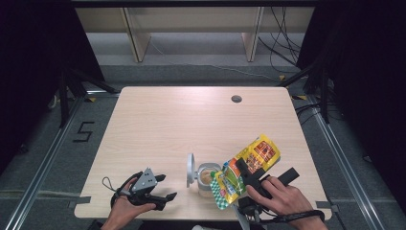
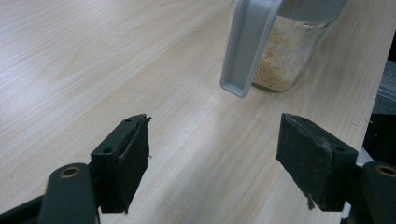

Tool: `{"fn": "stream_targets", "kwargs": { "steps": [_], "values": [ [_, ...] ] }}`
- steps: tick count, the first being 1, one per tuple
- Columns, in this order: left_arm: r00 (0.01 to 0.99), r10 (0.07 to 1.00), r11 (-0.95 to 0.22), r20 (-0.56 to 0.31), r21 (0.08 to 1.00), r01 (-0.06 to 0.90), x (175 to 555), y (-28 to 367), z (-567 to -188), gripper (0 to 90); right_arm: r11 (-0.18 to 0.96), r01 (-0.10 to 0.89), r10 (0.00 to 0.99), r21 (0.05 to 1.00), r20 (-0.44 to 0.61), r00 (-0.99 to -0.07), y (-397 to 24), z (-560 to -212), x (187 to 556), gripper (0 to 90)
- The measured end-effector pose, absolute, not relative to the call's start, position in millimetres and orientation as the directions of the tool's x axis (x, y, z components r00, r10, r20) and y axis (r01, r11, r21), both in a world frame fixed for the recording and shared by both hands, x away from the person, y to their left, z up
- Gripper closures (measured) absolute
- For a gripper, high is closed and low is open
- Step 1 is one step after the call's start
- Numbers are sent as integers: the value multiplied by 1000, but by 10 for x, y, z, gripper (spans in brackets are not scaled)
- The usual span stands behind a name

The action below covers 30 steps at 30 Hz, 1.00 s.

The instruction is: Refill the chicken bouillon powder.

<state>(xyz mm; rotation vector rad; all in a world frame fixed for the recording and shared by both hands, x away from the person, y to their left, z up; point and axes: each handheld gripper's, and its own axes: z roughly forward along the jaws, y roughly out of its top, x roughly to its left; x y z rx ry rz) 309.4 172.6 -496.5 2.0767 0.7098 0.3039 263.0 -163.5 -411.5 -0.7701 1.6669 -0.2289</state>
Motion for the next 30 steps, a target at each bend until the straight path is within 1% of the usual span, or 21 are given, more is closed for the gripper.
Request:
{"fn": "stream_targets", "kwargs": {
  "steps": [2, 3, 5, 6, 11, 14, 18, 19, 22, 24, 25, 30],
  "values": [
    [806, 590, -439, -39, 822, 362, 3097, 1723, -4949, 248, 760, -359, -598, -543, -800, -56, -1634, -4111, 2631, 617],
    [802, 595, -425, -51, 827, 368, 3091, 1713, -4954, 249, 762, -357, -596, -540, -801, -58, -1633, -4110, 2628, 618],
    [817, 576, -457, -21, 821, 343, 3110, 1733, -4953, 249, 763, -359, -592, -537, -804, -57, -1633, -4115, 2627, 619],
    [803, 594, -433, -51, 821, 373, 3094, 1724, -4962, 249, 764, -359, -592, -537, -804, -58, -1633, -4116, 2627, 619],
    [805, 591, -435, -50, 821, 371, 3096, 1726, -4963, 248, 764, -353, -594, -540, -803, -56, -1639, -4109, 2626, 621],
    [808, 588, -446, -35, 820, 360, 3097, 1730, -4955, 248, 764, -355, -596, -539, -800, -65, -1640, -4103, 2627, 621],
    [806, 591, -440, -34, 824, 357, 3098, 1726, -4959, 249, 764, -355, -593, -540, -803, -55, -1640, -4109, 2621, 622],
    [801, 596, -435, -49, 820, 373, 3096, 1717, -4958, 248, 764, -354, -592, -539, -804, -55, -1640, -4109, 2621, 622],
    [806, 590, -435, -50, 821, 369, 3099, 1701, -4965, 248, 763, -354, -593, -540, -803, -55, -1636, -4110, 2624, 622],
    [821, 571, -458, -21, 821, 340, 3114, 1711, -4958, 249, 765, -359, -594, -536, -801, -70, -1634, -4106, 2624, 623],
    [809, 586, -439, -47, 821, 365, 3099, 1702, -4965, 249, 764, -358, -594, -537, -802, -66, -1634, -4103, 2624, 623],
    [804, 593, -433, -46, 824, 366, 3102, 1704, -4970, 249, 764, -352, -593, -540, -803, -57, -1646, -4097, 2618, 631]
  ]
}}
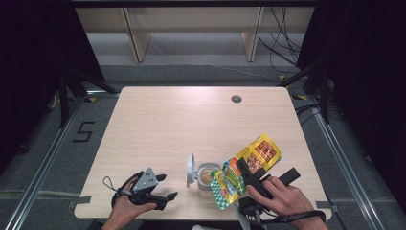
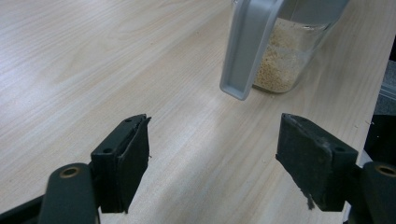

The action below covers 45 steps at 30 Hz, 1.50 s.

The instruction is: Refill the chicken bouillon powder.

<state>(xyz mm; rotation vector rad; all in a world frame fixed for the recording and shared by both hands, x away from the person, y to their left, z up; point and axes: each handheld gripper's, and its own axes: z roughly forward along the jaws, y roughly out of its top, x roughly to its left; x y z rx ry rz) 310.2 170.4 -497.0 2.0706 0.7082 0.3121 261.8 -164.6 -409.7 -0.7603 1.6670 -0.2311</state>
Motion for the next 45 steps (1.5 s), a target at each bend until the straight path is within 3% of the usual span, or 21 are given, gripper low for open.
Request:
{"fn": "stream_targets", "kwargs": {
  "steps": [35, 38, 43, 45],
  "values": [
    [808, 588, -457, -27, 814, 360, 3109, 1720, -4972, 249, 767, -362, -589, -530, -805, -68, -1652, -4089, 2622, 633],
    [802, 595, -418, -57, 830, 370, 3098, 1702, -4984, 249, 768, -361, -589, -530, -805, -70, -1654, -4090, 2624, 633],
    [809, 588, -451, -28, 818, 356, 3111, 1729, -4972, 249, 767, -363, -588, -529, -806, -70, -1654, -4094, 2625, 633],
    [802, 594, -421, -55, 828, 369, 3098, 1706, -4983, 249, 768, -362, -588, -528, -806, -72, -1655, -4095, 2624, 633]
  ]
}}
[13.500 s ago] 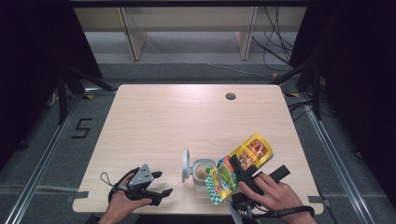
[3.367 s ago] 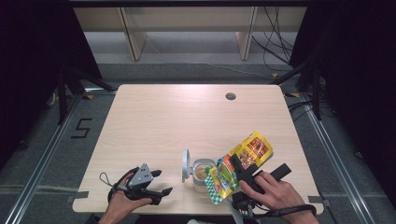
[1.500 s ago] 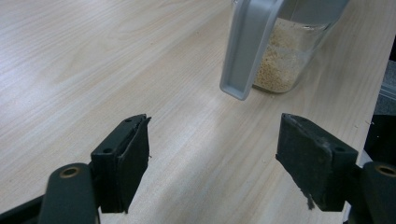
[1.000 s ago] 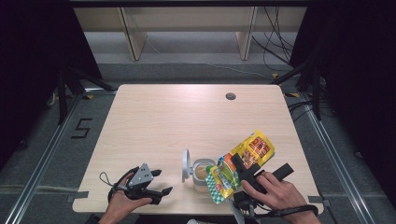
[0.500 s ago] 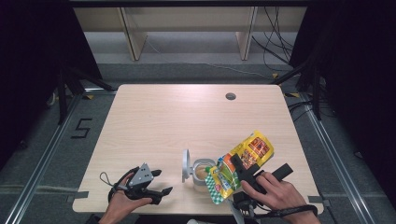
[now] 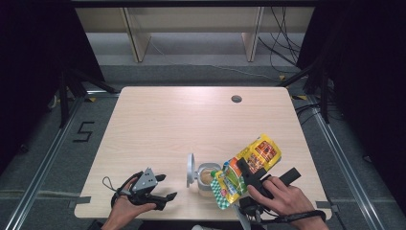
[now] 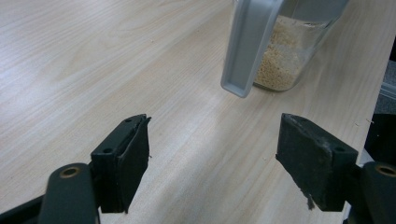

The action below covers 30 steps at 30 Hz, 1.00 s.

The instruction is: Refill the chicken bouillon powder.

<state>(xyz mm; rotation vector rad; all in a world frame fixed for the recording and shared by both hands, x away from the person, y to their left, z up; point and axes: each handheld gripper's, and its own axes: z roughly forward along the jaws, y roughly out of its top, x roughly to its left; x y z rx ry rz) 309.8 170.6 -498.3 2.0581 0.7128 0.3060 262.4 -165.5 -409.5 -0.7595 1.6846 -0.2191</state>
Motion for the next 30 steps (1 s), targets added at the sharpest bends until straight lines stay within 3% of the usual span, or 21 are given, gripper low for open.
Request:
{"fn": "stream_targets", "kwargs": {
  "steps": [25, 30],
  "values": [
    [814, 581, -464, -13, 816, 345, 3120, 1729, -4960, 249, 764, -364, -594, -533, -802, -71, -1644, -4109, 2623, 633],
    [805, 592, -436, -44, 822, 366, 3103, 1715, -4968, 249, 764, -362, -591, -534, -804, -61, -1646, -4122, 2623, 638]
  ]
}}
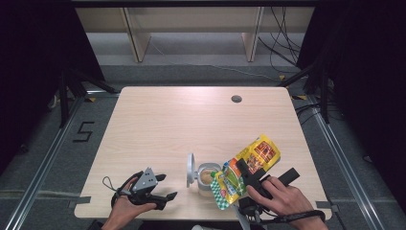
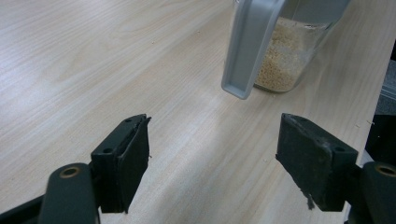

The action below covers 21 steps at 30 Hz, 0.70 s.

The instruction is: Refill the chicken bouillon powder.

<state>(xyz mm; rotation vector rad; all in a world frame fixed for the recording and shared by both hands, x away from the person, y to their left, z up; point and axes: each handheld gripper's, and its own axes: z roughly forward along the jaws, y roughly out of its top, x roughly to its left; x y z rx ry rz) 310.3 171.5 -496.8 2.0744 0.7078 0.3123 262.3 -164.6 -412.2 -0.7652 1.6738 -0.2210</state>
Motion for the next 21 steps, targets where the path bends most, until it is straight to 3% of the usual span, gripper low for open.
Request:
{"fn": "stream_targets", "kwargs": {
  "steps": [21],
  "values": [
    [802, 595, -428, -53, 824, 372, 3105, 1729, -4968, 249, 772, -364, -583, -522, -809, -77, -1671, -4105, 2628, 648]
  ]
}}
